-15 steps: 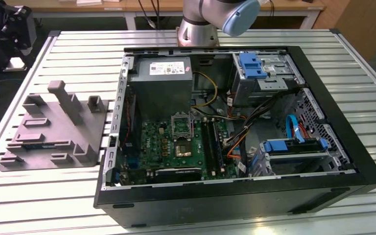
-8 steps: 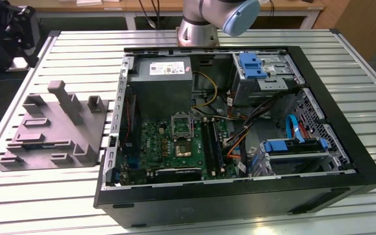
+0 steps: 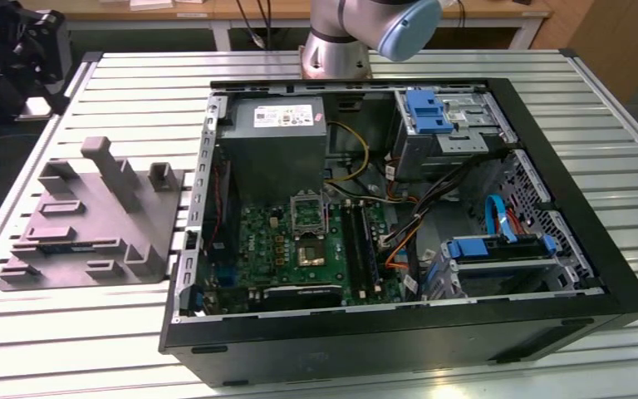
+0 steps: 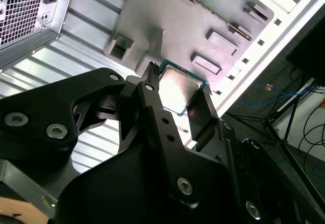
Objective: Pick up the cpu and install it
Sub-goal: 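Pick up the cpu and move it towards the insertion slot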
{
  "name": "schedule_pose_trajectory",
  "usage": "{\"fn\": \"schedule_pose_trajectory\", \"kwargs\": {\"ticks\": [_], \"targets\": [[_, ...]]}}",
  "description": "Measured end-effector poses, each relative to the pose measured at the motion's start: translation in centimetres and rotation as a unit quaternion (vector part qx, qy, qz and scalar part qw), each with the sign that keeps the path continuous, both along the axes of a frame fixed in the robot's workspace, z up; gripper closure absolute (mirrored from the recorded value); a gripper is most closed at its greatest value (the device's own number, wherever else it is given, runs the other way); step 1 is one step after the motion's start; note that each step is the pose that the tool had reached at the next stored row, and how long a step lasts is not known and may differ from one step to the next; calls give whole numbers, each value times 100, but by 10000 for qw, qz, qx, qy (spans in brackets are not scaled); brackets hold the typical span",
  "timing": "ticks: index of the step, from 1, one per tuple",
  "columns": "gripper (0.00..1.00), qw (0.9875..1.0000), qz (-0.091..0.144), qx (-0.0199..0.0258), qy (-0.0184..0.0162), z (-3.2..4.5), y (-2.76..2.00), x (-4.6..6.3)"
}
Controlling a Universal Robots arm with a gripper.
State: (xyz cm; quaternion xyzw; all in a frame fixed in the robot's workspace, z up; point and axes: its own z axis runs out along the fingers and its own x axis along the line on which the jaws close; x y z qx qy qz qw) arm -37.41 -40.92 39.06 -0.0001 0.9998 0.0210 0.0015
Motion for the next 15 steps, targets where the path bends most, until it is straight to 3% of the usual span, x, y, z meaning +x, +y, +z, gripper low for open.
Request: {"fn": "schedule_pose_trajectory", "kwargs": {"ticks": [15], "targets": [[53, 10000, 0, 0, 0, 0, 0, 75]]}}
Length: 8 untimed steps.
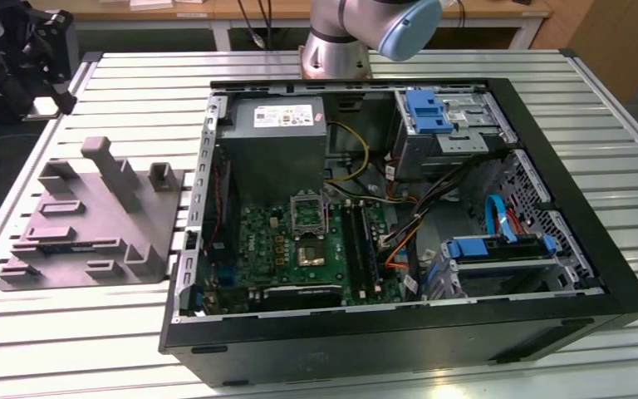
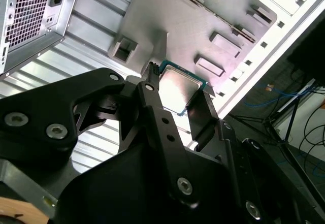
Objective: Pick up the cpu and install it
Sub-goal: 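Pick up the cpu and move it towards the insertion slot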
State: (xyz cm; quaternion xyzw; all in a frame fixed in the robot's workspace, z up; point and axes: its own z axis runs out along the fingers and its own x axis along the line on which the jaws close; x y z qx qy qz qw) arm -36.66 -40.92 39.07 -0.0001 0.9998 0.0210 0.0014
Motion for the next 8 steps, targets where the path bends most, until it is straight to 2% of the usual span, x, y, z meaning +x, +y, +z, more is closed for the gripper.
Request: {"fn": "schedule_pose_trajectory", "kwargs": {"ticks": [8], "targets": [[53, 10000, 0, 0, 0, 0, 0, 38]]}}
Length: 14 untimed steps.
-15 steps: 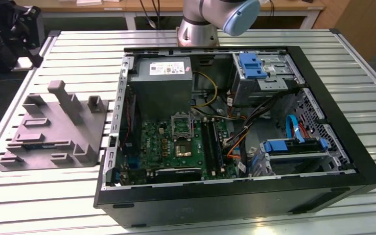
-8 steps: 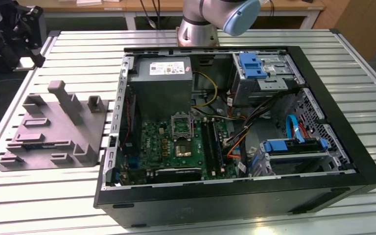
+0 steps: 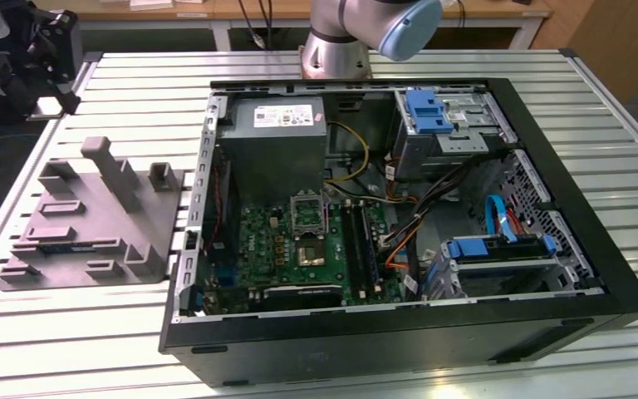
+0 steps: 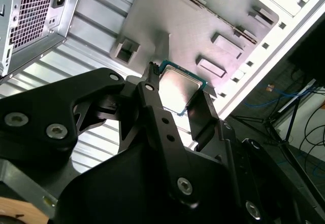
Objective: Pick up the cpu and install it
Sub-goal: 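Pick up the cpu and move it towards the insertion slot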
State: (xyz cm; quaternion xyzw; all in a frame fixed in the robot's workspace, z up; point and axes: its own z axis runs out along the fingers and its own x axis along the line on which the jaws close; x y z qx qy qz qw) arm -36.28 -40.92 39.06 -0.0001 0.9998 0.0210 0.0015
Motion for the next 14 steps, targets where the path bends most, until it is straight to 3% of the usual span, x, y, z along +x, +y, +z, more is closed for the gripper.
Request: {"fn": "schedule_pose_trajectory", "kwargs": {"ticks": [14], "targets": [[53, 10000, 0, 0, 0, 0, 0, 73]]}}
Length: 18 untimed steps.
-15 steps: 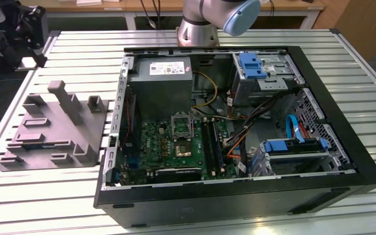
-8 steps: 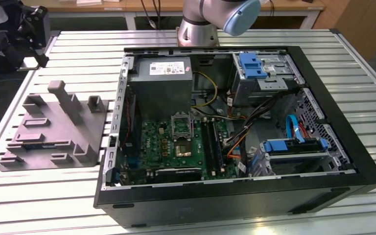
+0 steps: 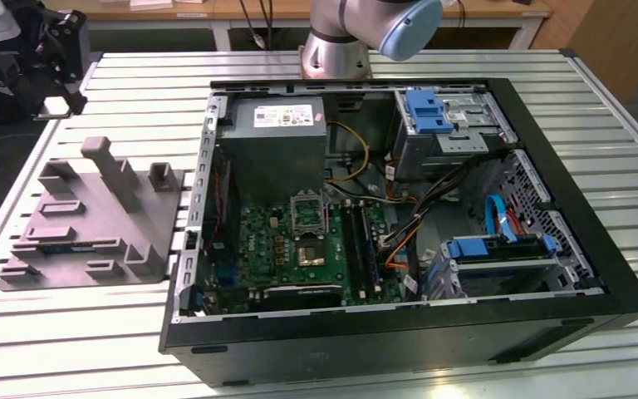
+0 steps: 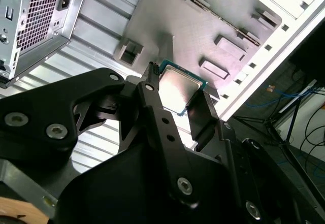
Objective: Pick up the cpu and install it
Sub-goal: 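Pick up the cpu and move it towards the insertion slot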
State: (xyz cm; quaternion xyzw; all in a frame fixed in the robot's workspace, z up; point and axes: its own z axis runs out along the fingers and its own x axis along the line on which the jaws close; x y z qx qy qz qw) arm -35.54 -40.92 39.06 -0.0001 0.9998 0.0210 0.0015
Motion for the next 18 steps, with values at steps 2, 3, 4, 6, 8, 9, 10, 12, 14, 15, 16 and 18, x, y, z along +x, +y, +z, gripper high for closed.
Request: {"fn": "schedule_pose_trajectory", "kwargs": {"ticks": [2, 3, 4, 6, 8, 9, 10, 12, 14, 15, 16, 18], "targets": [[53, 10000, 0, 0, 0, 0, 0, 25], [53, 10000, 0, -1, 0, 0, 0, 39], [53, 10000, 0, 0, 0, 0, 0, 51], [53, 10000, 0, 0, 0, 0, 0, 72], [53, 10000, 0, 0, 0, 0, 0, 90], [53, 10000, 0, 0, 0, 0, 0, 96], [53, 10000, 0, 0, 0, 0, 0, 102], [53, 10000, 0, 0, 0, 0, 0, 113], [53, 10000, 0, 0, 0, 0, 0, 123], [53, 10000, 0, 0, 0, 0, 0, 130], [53, 10000, 0, 0, 0, 0, 0, 135], [53, 10000, 0, 0, 0, 0, 0, 147]]}}
